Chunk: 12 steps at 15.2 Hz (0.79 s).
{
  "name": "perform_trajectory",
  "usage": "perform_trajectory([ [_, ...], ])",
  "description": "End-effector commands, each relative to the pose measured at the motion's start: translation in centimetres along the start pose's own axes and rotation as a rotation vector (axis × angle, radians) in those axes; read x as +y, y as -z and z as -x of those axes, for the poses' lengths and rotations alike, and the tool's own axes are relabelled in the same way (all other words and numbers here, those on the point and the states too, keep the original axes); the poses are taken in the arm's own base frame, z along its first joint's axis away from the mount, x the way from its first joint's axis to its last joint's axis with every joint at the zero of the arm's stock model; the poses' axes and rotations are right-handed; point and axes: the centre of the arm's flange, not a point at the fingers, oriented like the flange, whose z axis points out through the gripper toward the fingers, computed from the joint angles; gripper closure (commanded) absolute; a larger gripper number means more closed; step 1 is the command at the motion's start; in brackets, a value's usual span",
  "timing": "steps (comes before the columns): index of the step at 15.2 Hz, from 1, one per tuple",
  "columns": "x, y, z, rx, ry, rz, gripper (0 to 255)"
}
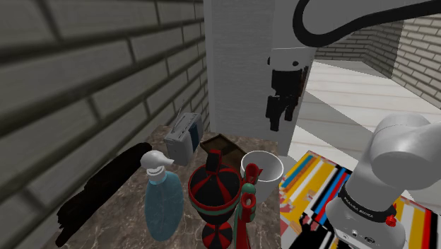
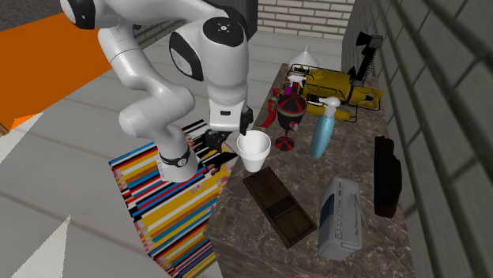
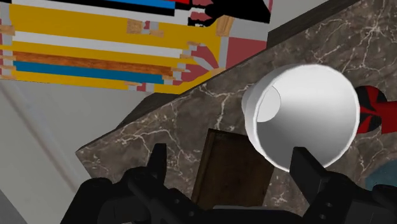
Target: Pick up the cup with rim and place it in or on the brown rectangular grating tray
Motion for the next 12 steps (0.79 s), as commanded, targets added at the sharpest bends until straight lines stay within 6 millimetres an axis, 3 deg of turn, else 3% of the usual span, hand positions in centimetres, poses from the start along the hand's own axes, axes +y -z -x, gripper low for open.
perform_trajectory([
  [1,-1.4,-2.4,-0.4,-0.003,0.003,0.002,0],
  [5,-4.0,-7.0,-1.0,-0.013,0.011,0.007,0],
  [12,-4.0,-10.3,-1.0,-0.013,0.011,0.007,0],
])
